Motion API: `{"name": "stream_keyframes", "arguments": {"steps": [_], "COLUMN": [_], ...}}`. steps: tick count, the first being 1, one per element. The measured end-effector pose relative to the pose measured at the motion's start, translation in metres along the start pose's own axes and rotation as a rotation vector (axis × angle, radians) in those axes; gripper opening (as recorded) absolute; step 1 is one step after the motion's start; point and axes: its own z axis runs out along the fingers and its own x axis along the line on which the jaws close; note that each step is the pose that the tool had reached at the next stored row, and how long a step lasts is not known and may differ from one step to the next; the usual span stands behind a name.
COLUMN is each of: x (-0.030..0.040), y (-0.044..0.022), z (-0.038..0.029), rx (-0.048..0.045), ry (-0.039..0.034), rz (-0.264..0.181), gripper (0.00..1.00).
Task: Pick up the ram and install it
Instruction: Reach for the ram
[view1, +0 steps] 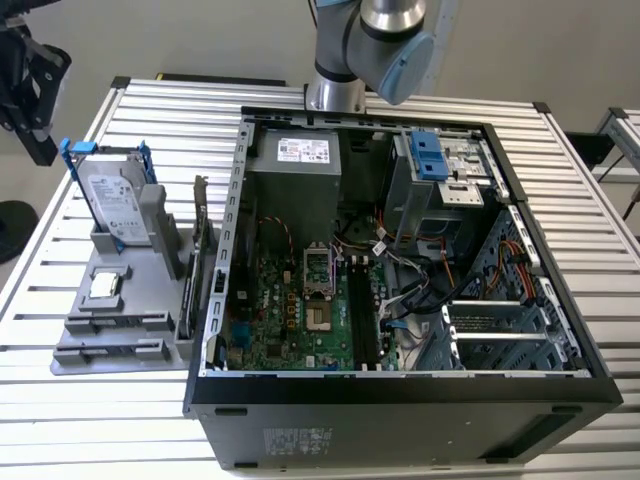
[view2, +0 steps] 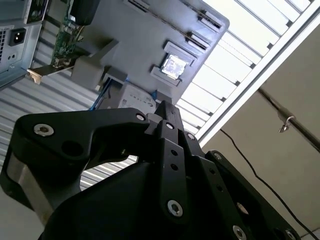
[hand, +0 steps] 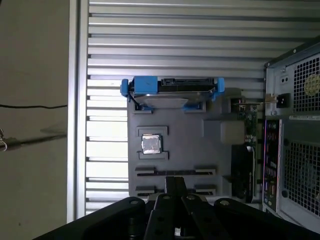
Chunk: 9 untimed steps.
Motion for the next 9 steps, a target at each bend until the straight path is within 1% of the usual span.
{"name": "stream_keyframes", "arguments": {"steps": [9], "x": [0.0000], "y": [-0.0091], "z": [-0.0005], "rx": [0.0000], "ry": [0.0003], "rz": [0.000], "gripper": [0.00]}}
